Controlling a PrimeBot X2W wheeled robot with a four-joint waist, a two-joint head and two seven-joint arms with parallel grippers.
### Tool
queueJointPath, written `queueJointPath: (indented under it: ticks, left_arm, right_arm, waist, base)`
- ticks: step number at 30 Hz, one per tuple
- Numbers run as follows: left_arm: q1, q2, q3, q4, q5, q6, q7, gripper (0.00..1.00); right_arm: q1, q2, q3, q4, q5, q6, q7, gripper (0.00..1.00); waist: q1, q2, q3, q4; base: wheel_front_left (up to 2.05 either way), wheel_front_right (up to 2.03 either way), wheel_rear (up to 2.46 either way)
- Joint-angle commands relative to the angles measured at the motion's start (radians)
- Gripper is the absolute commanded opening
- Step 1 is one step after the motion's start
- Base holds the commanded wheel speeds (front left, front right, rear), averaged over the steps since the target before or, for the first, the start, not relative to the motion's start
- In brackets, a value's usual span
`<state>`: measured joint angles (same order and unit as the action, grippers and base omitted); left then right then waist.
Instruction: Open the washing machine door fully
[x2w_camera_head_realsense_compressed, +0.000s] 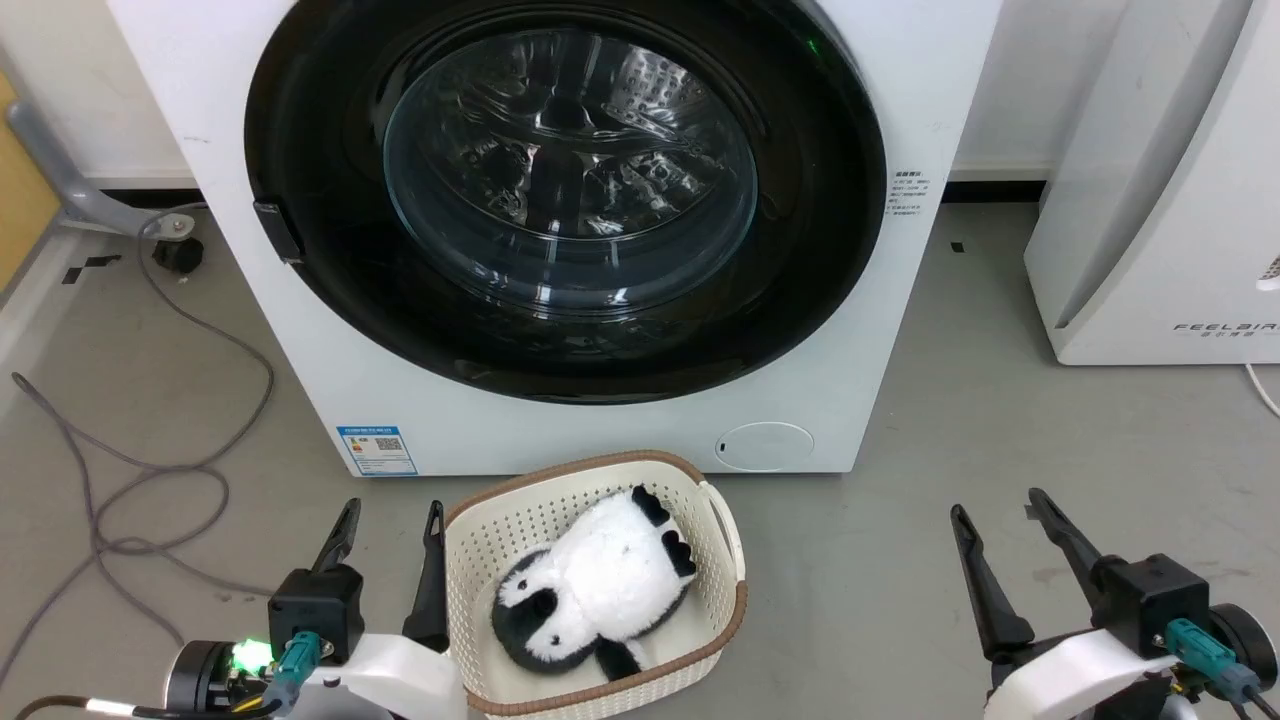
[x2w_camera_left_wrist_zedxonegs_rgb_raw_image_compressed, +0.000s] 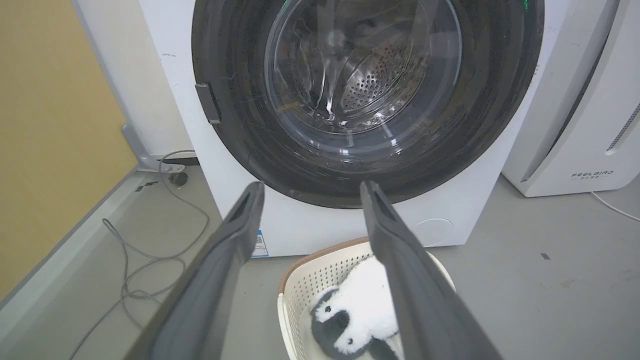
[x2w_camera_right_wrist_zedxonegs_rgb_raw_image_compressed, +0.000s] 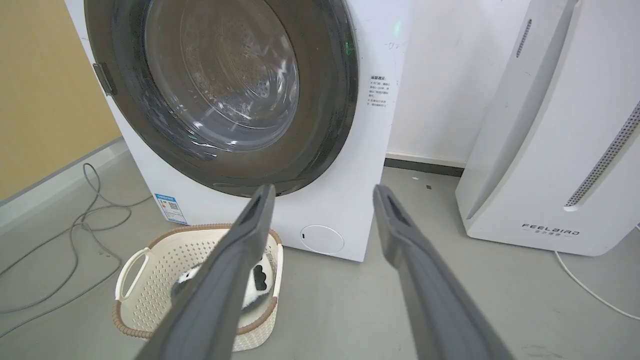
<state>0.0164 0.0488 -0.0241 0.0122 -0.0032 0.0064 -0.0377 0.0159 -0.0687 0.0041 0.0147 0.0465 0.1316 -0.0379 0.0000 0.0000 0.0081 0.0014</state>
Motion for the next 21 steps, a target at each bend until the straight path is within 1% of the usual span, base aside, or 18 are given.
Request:
queueJointPath:
  ticks: [1,7,16,19,21]
  left_arm:
    - [0.002,0.001,-0.006,0.004,-0.003,0.005,-0.009,1.00]
    - [-0.002,0.001,-0.014,0.006,-0.003,0.009,-0.022,1.00]
    - [-0.015,0.002,-0.028,0.004,-0.004,0.013,-0.041,1.00]
    - [-0.019,0.002,-0.032,0.002,-0.004,0.013,-0.045,1.00]
    - [-0.023,0.002,-0.036,0.000,-0.003,0.014,-0.049,1.00]
  right_arm:
    - [-0.009,-0.011,0.001,0.002,0.018,0.000,-0.010,1.00]
    - [-0.031,-0.037,-0.001,-0.005,0.060,0.000,-0.012,1.00]
    - [-0.089,-0.082,-0.013,-0.015,0.160,0.000,0.009,1.00]
    - [-0.106,-0.088,-0.019,-0.015,0.188,0.000,0.016,1.00]
    - [-0.126,-0.088,-0.028,-0.013,0.228,0.000,0.024,1.00]
  waist:
    - [0.0000,0.0000,0.003,0.000]
    - [0.0000,0.0000,0.017,0.002]
    - [0.0000,0.0000,0.047,0.009]
    - [0.0000,0.0000,0.055,0.012]
    - [0.0000,0.0000,0.064,0.014]
  base:
    - [0.00,0.00,0.00]
    - [0.00,0.00,0.00]
    - [0.00,0.00,0.00]
    - [0.00,0.00,0.00]
    - [0.00,0.00,0.00]
